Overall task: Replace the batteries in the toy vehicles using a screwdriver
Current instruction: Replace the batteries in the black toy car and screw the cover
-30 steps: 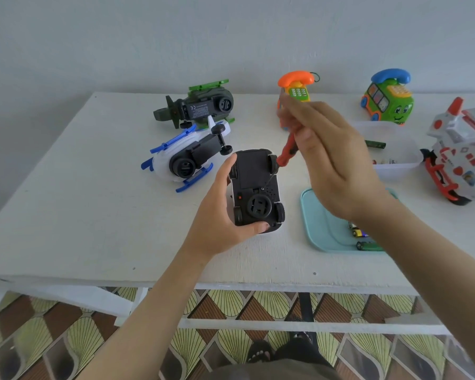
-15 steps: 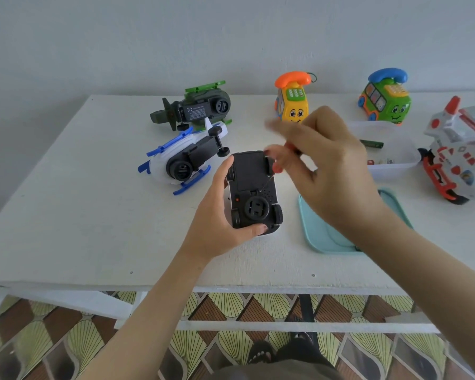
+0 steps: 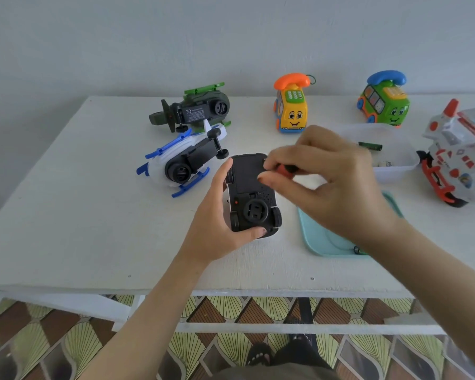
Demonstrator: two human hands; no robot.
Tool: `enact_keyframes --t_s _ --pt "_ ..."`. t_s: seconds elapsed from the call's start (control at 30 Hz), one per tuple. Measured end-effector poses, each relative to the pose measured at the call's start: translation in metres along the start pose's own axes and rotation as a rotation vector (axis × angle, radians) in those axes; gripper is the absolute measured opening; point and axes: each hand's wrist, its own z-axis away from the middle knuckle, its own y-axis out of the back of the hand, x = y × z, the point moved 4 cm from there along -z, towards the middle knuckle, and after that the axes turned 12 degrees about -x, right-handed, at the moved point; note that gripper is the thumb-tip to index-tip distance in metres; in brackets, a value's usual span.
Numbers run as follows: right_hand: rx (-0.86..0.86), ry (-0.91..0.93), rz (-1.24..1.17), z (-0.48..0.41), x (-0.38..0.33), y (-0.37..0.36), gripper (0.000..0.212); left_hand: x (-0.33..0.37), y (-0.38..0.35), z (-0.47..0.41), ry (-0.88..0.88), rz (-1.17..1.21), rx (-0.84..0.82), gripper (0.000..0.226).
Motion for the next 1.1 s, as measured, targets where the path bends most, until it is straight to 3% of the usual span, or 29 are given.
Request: enact_keyframes --t_s 0.17,0.27,0.43,0.53,0.77,0.93,1.0,1.1 --pt "0.076 0.0 0.18 0.002 -0.005 -0.006 0.033 0.002 0.0 -0.001 -0.003 -0.007 0.002 0.115" --pt "0.014 -0.04 0.068 -0.003 -0.003 -0.005 0.038 0.002 0.0 -0.001 0.008 -0.003 0.011 0.115" --pt "-0.166 -0.057 -0.343 -0.013 0.002 0.0 0.038 0.0 0.0 -0.001 0.019 0.0 0.003 0.115" --pt "-0.18 -0.005 -0.257 -0.015 0.001 0.002 0.031 0.0 0.0 0.0 0.021 -0.001 0.0 0.115" --pt "0.036 -0.073 -0.072 -0.008 0.0 -0.004 0.013 0.0 0.001 -0.002 0.013 -0.007 -0.01 0.114" --pt "0.229 -0.128 0.23 -0.005 -0.002 -0.007 0.032 0.0 0.0 0.0 0.017 -0.011 0.004 0.115" --pt "0.202 -0.157 0.225 -0.008 0.001 -0.005 0.038 -0.001 0.0 -0.001 0.023 -0.014 0.01 0.115" --pt "0.157 -0.194 0.031 -0.01 0.006 0.0 0.04 -0.002 0.0 -0.001 0.032 -0.025 0.013 0.115"
